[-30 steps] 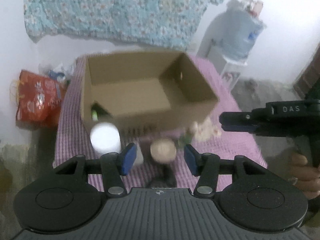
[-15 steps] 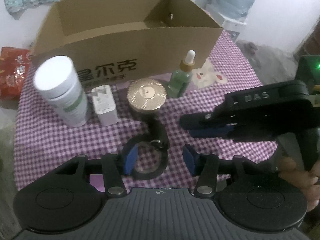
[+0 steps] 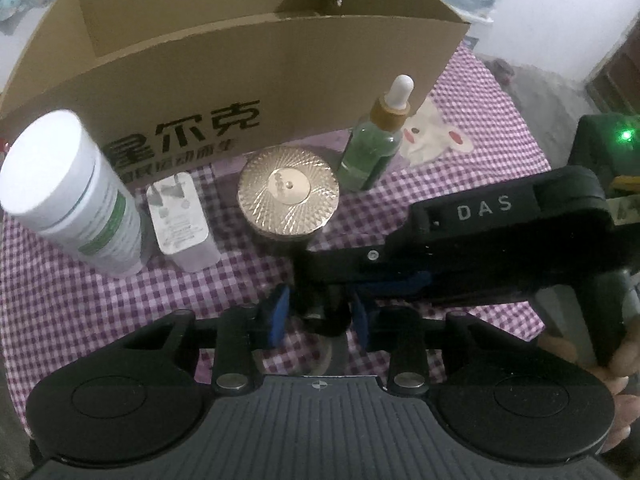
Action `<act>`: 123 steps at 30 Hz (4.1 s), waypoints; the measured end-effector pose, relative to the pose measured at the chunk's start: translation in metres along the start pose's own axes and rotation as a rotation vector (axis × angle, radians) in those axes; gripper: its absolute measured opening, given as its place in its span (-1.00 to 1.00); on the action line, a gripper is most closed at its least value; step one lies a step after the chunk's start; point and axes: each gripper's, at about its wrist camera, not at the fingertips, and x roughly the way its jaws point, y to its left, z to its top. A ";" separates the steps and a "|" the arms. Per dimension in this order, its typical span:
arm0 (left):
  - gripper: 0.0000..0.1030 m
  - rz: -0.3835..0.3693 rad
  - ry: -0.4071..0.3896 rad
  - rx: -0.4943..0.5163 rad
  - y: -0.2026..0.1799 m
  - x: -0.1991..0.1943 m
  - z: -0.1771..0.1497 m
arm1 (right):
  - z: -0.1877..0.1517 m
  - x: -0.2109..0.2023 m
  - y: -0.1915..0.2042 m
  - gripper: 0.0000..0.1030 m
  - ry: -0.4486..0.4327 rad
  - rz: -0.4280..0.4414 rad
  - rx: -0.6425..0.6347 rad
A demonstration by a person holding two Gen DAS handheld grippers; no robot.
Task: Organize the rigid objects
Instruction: 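Return the right tool and grasp the small black oval object, then carry the black oval object into the box and release it, then return the right tool to the table and grasp the black tape roll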
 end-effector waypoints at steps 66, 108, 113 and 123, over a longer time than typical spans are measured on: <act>-0.49 0.094 -0.089 -0.174 0.096 -0.049 0.120 | 0.089 0.046 0.174 -0.70 -0.008 -0.017 -0.313; 0.00 -0.013 -0.172 -0.170 0.032 -0.136 -0.003 | -0.016 -0.115 0.148 -0.65 -0.158 -0.061 -0.503; 0.02 0.014 -0.041 -0.140 0.021 -0.088 -0.030 | -0.035 -0.086 0.106 -0.58 -0.055 -0.164 -0.477; 0.02 0.038 0.088 -0.097 0.010 -0.023 -0.045 | -0.038 -0.026 0.067 -0.57 0.033 -0.272 -0.462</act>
